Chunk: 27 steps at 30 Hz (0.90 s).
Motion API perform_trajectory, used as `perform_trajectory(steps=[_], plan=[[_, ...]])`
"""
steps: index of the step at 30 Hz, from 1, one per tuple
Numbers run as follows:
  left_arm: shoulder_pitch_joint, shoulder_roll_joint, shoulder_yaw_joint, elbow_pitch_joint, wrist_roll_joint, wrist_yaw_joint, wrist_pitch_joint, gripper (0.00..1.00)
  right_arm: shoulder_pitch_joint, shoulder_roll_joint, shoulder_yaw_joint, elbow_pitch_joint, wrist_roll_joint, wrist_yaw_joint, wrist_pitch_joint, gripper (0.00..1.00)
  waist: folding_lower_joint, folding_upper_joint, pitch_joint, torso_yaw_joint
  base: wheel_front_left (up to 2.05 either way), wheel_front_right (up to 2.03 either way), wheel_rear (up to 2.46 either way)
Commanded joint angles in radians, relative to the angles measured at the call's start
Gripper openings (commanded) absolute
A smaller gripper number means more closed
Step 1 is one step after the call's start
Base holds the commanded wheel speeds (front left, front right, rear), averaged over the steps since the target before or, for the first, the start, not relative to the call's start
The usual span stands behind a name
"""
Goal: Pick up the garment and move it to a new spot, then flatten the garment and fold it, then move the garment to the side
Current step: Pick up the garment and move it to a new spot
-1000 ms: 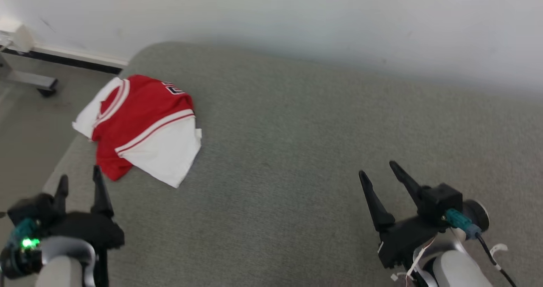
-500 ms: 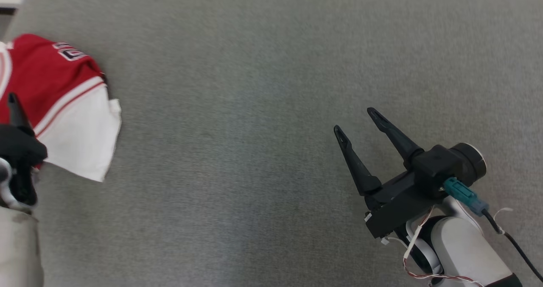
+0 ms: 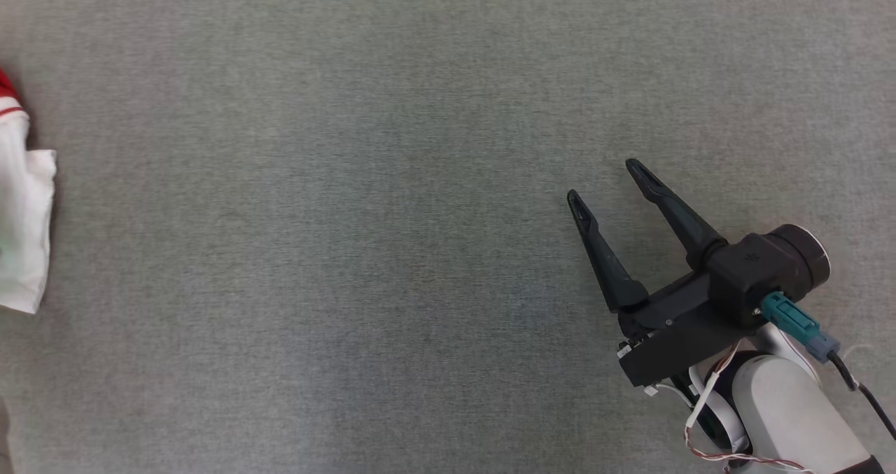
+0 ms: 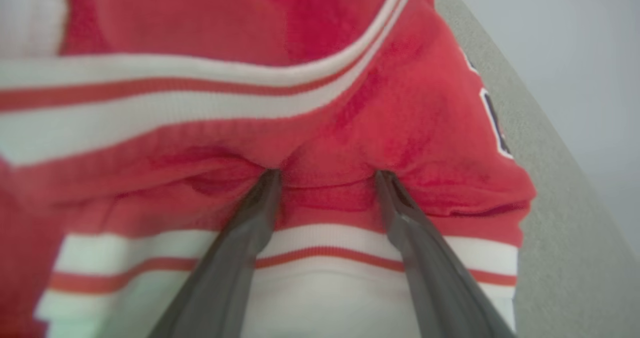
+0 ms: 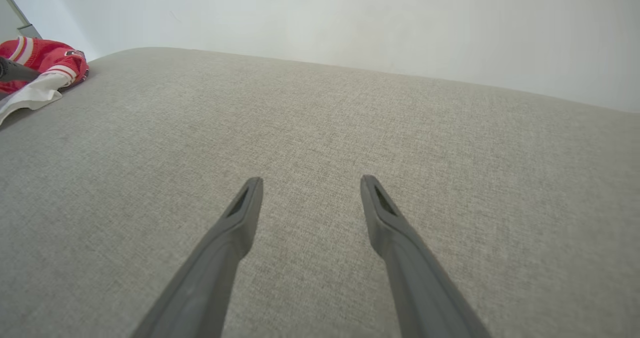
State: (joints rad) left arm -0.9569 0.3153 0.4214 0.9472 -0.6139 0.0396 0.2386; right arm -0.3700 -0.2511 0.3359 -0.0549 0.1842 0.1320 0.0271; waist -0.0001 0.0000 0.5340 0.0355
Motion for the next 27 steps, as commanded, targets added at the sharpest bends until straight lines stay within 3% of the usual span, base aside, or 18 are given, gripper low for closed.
perform_trajectory(steps=[1,2,4,9,19,27], plan=[[0.012,-0.062,-0.016,0.032,-0.015,-0.012,0.050,0.48,0.009,0.002,-0.004,-0.006,-0.004,-0.002,0.000,1.00,0.0001,0.0000,0.015,-0.024,0.00,0.00,0.00],[0.013,-0.069,-0.019,0.029,-0.020,-0.018,0.061,0.00,0.014,0.006,-0.006,-0.003,-0.004,-0.002,-0.002,1.00,0.0001,0.0000,0.007,-0.021,0.00,0.00,0.00],[0.026,-0.075,-0.017,0.007,-0.035,-0.026,0.081,0.00,0.027,0.016,-0.002,0.011,0.000,-0.002,-0.010,1.00,0.0001,0.0000,-0.024,-0.017,0.00,0.00,0.00],[0.059,-0.029,-0.012,-0.068,-0.031,-0.022,0.088,0.00,0.034,0.031,0.013,0.049,0.016,-0.002,-0.032,1.00,0.0001,0.0000,-0.104,-0.009,0.00,0.00,0.00],[0.109,0.051,-0.056,-0.338,0.004,-0.046,0.187,0.00,0.058,0.072,0.061,0.179,0.060,-0.002,-0.099,1.00,0.0001,0.0000,-0.306,0.005,0.00,0.00,0.00],[0.123,0.026,-0.152,-0.579,-0.001,-0.100,0.309,0.00,0.087,0.103,0.082,0.265,0.091,-0.002,-0.149,1.00,0.0001,0.0000,-0.458,-0.027,0.00,0.00,0.00]])
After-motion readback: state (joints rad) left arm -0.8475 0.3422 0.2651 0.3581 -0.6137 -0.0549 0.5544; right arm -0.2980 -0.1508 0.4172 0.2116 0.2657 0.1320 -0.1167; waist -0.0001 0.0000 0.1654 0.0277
